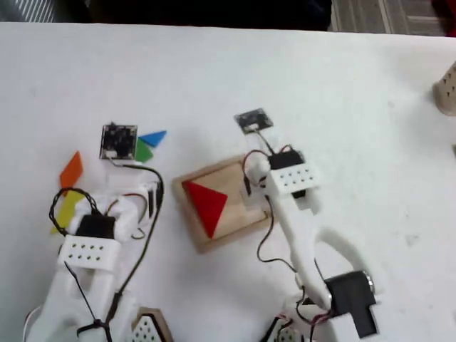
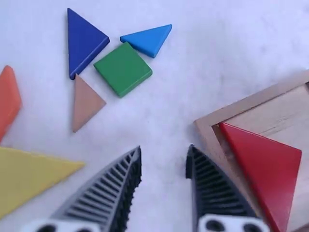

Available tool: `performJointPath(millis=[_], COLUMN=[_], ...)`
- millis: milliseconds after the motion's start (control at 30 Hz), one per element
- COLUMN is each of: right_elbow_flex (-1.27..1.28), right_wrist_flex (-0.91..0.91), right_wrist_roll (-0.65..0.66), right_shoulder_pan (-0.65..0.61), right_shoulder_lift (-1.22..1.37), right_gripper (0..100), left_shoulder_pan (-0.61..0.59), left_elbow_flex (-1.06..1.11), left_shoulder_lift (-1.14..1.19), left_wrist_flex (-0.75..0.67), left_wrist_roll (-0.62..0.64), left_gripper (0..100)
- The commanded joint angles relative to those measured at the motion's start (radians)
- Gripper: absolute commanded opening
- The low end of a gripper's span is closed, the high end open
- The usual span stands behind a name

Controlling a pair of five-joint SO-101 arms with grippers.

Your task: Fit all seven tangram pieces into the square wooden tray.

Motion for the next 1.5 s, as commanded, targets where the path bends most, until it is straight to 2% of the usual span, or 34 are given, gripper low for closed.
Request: performJointPath(millis=[0, 67, 200, 300, 400, 500, 567, 700, 967, 1100, 1300, 1467], right_elbow_flex=[-0.018, -0.034, -0.031, -0.023, 0.000, 0.002, 0.002, 0.000, 0.000, 0.000, 0.000, 0.000], right_wrist_flex=[-0.012, -0.007, -0.015, -0.015, -0.047, -0.079, -0.093, -0.097, -0.096, -0.096, -0.096, -0.096], right_wrist_roll=[0.021, 0.015, 0.014, 0.014, 0.014, 0.014, 0.015, 0.020, 0.021, 0.023, 0.023, 0.023], right_shoulder_pan=[0.016, 0.071, 0.197, 0.251, 0.282, 0.306, 0.315, 0.323, 0.317, 0.318, 0.317, 0.317], right_shoulder_lift=[0.022, 0.022, 0.027, 0.033, 0.028, 0.031, 0.031, 0.027, 0.031, 0.030, 0.027, 0.028], right_gripper=[25.9, 18.4, 0.8, 3.0, 1.9, 1.9, 1.9, 1.9, 1.9, 1.9, 1.9, 1.9], left_shoulder_pan=[0.007, 0.077, 0.280, 0.377, 0.432, 0.493, 0.524, 0.535, 0.533, 0.530, 0.526, 0.475], left_elbow_flex=[-0.055, -0.077, -0.083, -0.075, -0.083, -0.083, -0.077, -0.107, -0.341, -0.419, -0.416, -0.388], left_shoulder_lift=[-0.005, -0.005, -0.005, 0.005, 0.007, 0.007, 0.008, 0.102, 0.593, 0.753, 0.797, 0.799], left_wrist_flex=[0.089, 0.135, 0.115, -0.009, -0.109, -0.199, -0.255, -0.318, -0.350, -0.350, -0.310, -0.273], left_wrist_roll=[0.161, 0.238, 0.322, 0.325, 0.330, 0.351, 0.408, 0.453, 0.456, 0.456, 0.451, 0.448], left_gripper=[32, 36, 32, 22, 1, 6, 1, 2, 2, 2, 2, 2])
